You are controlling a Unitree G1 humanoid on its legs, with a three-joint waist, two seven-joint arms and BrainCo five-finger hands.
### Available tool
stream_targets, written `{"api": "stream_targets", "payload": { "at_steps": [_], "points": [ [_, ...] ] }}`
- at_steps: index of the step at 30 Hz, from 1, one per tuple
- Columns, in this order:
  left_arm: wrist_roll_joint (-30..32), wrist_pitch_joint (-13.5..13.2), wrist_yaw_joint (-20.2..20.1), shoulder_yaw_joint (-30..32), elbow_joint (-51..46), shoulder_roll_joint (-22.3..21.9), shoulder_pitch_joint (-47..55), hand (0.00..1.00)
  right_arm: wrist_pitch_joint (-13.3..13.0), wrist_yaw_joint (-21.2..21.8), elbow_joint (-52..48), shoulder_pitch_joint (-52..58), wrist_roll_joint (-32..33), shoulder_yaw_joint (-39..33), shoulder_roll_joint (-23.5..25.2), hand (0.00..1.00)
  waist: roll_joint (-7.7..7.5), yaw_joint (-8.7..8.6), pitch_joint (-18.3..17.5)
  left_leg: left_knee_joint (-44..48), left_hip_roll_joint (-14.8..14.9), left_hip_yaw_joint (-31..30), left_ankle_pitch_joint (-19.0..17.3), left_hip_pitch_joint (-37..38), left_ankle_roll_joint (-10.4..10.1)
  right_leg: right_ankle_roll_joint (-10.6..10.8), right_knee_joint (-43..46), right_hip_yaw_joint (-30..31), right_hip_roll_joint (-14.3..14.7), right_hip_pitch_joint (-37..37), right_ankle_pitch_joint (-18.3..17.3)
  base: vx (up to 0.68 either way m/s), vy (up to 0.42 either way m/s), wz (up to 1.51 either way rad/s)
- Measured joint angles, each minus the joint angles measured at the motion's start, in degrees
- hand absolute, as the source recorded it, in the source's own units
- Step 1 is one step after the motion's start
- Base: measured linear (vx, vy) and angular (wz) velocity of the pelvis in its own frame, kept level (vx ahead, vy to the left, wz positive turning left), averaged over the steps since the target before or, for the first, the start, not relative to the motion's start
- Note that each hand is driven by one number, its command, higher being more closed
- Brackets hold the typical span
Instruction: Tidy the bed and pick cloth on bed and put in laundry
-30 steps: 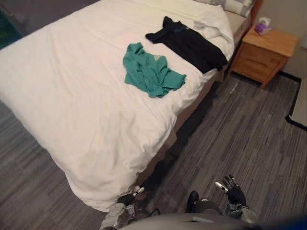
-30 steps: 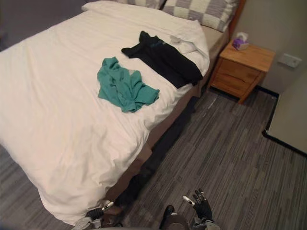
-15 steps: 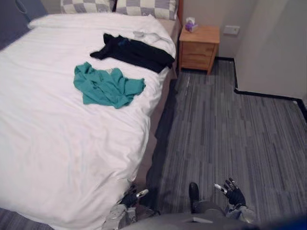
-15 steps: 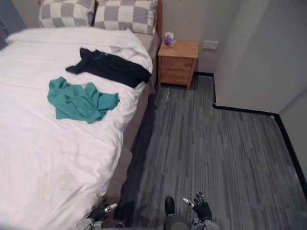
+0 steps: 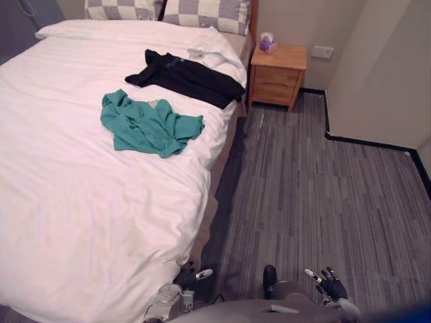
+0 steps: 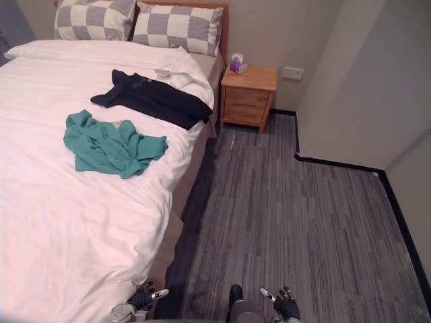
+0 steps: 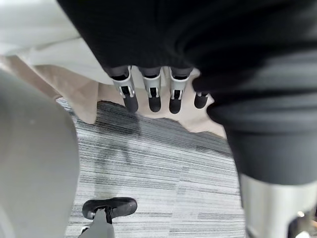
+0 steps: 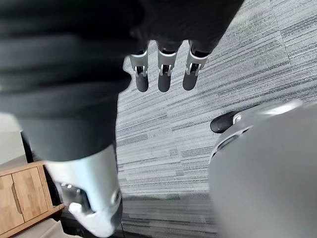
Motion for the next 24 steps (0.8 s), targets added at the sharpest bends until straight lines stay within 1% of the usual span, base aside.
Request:
{"api": "stream_targets", "payload": {
  "at_steps": [1, 2, 3, 7, 8, 9, 10, 11, 13, 15, 17, 19, 20, 21, 22, 23, 24],
  "points": [
    [0.00, 0.85, 0.28, 0.22, 0.00, 0.10, -0.01, 0.00, 1.54, -0.10, 0.46, -0.44, -0.01, -0.63, 0.24, 0.00, -0.41, 0.10, -0.20, 0.54, -0.43, -0.46, 0.01, -0.04, 0.01, 0.20, -2.15, 0.37, -0.06, 1.09, 1.25, -0.02, 0.028, -0.08],
    [-0.05, 1.10, 0.64, 0.25, -0.01, 0.09, 0.00, 0.00, 2.16, -0.11, 0.43, -0.47, 0.02, -0.97, 0.38, 0.00, -0.60, 0.26, -0.30, 0.62, -0.61, -0.45, 0.01, -0.04, 0.01, 0.18, -3.27, 0.65, -0.06, 1.54, 1.89, -0.03, 0.026, -0.18],
    [-0.12, 1.73, 0.73, 0.52, -0.04, 0.13, -0.09, 0.00, 3.35, -0.20, 0.45, -0.61, 0.24, -1.59, 0.62, 0.00, -0.87, 0.51, -0.36, 0.61, -0.92, -0.38, 0.01, -0.02, 0.01, 0.21, -4.61, 1.08, -0.15, 1.90, 2.45, -0.04, 0.018, -0.14],
    [0.08, 2.39, 0.95, 2.32, 0.02, -0.08, -0.04, 0.00, 5.71, -0.49, 0.47, -0.88, 0.67, -2.22, 0.63, 0.00, -1.13, 0.41, -0.26, -0.25, -1.09, -0.43, -0.20, 0.08, -0.16, 0.12, -4.87, 1.07, -0.31, 1.50, 2.28, -0.06, 0.008, -0.06],
    [0.04, 2.89, 1.04, 2.44, 0.03, -0.09, -0.11, 0.00, 6.39, -0.35, 0.48, -0.94, 0.56, -2.75, 0.71, 0.00, -1.18, 0.43, -0.08, -1.18, -0.99, -0.46, -0.32, 0.36, -0.30, 0.12, -4.87, 1.07, -0.13, 1.24, 2.31, -0.05, -0.017, -0.10],
    [-0.01, 3.04, 1.05, 2.91, 0.04, -0.10, -0.17, 0.00, 6.87, -0.16, 0.57, -0.89, 0.48, -3.42, 0.89, 0.00, -1.22, 0.49, 0.01, -1.69, -0.74, -0.35, -0.64, 0.75, -0.90, 0.10, -4.87, 1.05, 0.16, 1.26, 2.30, -0.04, -0.031, -0.11],
    [0.00, 3.08, 1.05, 3.12, 0.05, -0.09, -0.19, 0.00, 6.98, -0.04, 0.68, -0.86, 0.46, -3.72, 1.03, 0.00, -1.10, 0.46, 0.03, -1.69, -0.49, -0.26, -0.74, 0.87, -1.07, 0.04, -4.87, 1.03, 0.39, 1.34, 2.27, -0.02, -0.024, -0.07],
    [0.15, 4.09, 1.18, 5.20, 2.35, -0.28, -1.25, 0.00, 7.51, 2.08, 2.60, -2.75, -0.61, -2.72, 0.02, 0.00, -0.78, 0.53, 0.13, -2.89, 0.65, -3.80, 3.20, 1.89, -1.32, -0.70, -4.89, -3.41, 0.46, 2.32, 0.21, -0.02, -0.006, 0.05],
    [0.14, 4.09, 1.19, 5.24, 2.35, -0.48, -1.26, 0.00, 7.51, 2.08, 2.59, -2.79, -0.60, -2.87, -0.09, 0.00, -0.40, 0.55, 0.16, -3.77, 1.60, -3.79, 1.47, 1.90, -1.12, -0.65, -4.89, -3.75, 1.24, 1.95, 0.37, -0.03, 0.024, 0.10],
    [0.14, 4.07, 1.17, 5.31, 2.33, -0.32, -1.31, 0.00, 7.51, 2.08, 2.61, -2.58, -0.60, -2.91, 0.14, 0.00, -0.33, 0.60, 0.31, -3.63, 1.73, -3.61, 0.91, 1.91, -1.35, -0.75, -4.87, -3.70, 1.37, 1.86, 0.68, -0.04, 0.030, -0.04],
    [0.00, 3.89, 1.18, 5.23, 2.34, -0.21, -1.30, 0.00, 7.00, 2.50, 2.52, -2.29, -0.59, -3.34, 0.35, 0.00, -0.48, 0.25, 0.26, -3.59, 1.73, -3.29, 0.80, 1.84, -1.52, -0.69, -4.81, -3.49, 1.34, 1.70, 0.80, -0.03, 0.032, -0.09],
    [-0.42, 2.97, 1.21, 5.32, 2.31, -0.33, -1.22, 0.00, 5.48, 3.73, 2.41, -1.39, -0.54, -3.92, 0.40, 0.00, -0.29, 0.27, 0.42, -3.58, 2.22, -1.72, 0.72, 1.52, -1.66, -0.69, -4.51, -3.25, 1.33, 1.13, 1.09, -0.01, 0.017, -0.15],
    [-0.65, 2.42, 1.20, 6.47, 2.30, -0.72, -0.94, 0.00, 4.14, 4.67, 2.01, -0.25, -0.51, -3.91, 0.48, 0.00, -0.05, 0.24, 0.37, -3.39, 2.36, -0.43, 0.67, 0.98, -1.75, -0.68, -4.47, -3.02, 1.35, 0.58, 1.10, -0.01, 0.014, -0.12],
    [-0.74, 1.96, 1.17, 7.10, 2.26, -1.01, -0.74, 0.00, 3.46, 5.12, 1.73, 0.30, -0.48, -3.91, 0.52, 0.00, -0.11, 0.26, 0.36, -3.20, 2.43, 0.13, 0.64, 0.71, -1.80, -0.68, -4.40, -3.00, 1.34, 0.34, 1.10, -0.01, 0.032, -0.12],
    [-1.19, 0.78, 1.19, 7.79, 2.22, -1.43, -0.55, 0.00, 2.14, 6.04, 1.05, 1.35, -0.24, -3.90, 0.55, 0.00, 0.03, 0.19, 0.78, -2.98, 2.63, 1.57, 0.61, 0.60, -1.84, -0.82, -3.31, -2.97, 1.31, -0.31, 0.77, -0.01, 0.040, -0.12],
    [-1.15, -0.38, 1.18, 8.68, 2.22, -1.95, -0.25, 0.00, 0.73, 6.87, 0.27, 2.50, 0.75, -3.86, 0.58, 0.00, 0.52, 0.00, 0.88, -2.39, 2.87, 3.10, 0.56, -0.13, -1.93, -0.66, -1.05, -2.76, 1.15, -1.95, -0.25, -0.01, 0.033, -0.11],
    [-1.11, -1.01, 1.23, 8.72, 2.16, -2.06, -0.10, 0.00, -0.11, 7.08, 0.12, 2.87, 1.35, -3.86, 0.61, 0.00, 0.67, -0.14, 1.03, -2.16, 2.98, 3.89, 0.56, -0.25, -1.94, -0.62, 0.20, -2.67, 1.06, -2.57, -0.67, 0.00, 0.025, -0.15]
  ]
}}
